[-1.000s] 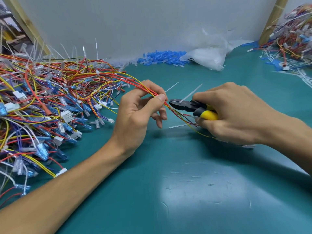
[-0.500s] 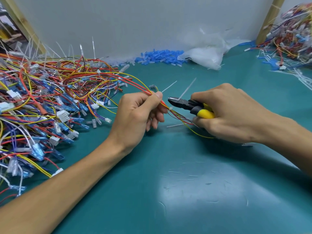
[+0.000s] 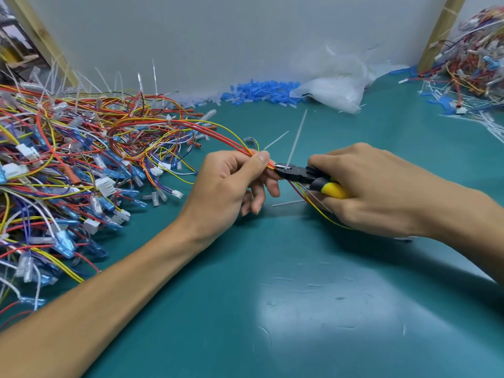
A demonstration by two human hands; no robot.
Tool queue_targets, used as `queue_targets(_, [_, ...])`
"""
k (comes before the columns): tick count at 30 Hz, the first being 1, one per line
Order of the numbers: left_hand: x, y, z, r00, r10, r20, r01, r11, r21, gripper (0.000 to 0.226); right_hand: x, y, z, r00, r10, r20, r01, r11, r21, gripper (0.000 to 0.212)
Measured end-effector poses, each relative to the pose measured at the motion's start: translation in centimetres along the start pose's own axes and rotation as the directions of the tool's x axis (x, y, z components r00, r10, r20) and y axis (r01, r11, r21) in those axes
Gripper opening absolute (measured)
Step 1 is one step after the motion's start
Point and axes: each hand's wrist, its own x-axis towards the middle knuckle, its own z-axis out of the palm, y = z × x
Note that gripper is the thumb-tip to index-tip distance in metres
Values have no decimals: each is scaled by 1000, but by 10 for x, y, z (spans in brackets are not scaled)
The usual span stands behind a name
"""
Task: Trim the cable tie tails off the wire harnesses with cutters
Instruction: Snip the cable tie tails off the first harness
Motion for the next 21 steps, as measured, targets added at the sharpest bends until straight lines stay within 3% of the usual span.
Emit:
queue_targets(10, [-2, -2, 2, 998, 66, -3, -65, 993, 95, 39, -1, 5, -7, 995, -33, -90, 17, 985, -174, 26])
queue_targets(16, [-6, -2, 4, 988, 151, -38, -139, 967, 215, 42, -2, 4, 2, 998, -14, -60, 11, 999, -36, 24])
queue_targets(21, [-7, -1, 5, 986, 161, -50, -146, 962, 231, 40, -2, 5, -1, 999, -29, -45, 26, 997, -79, 22])
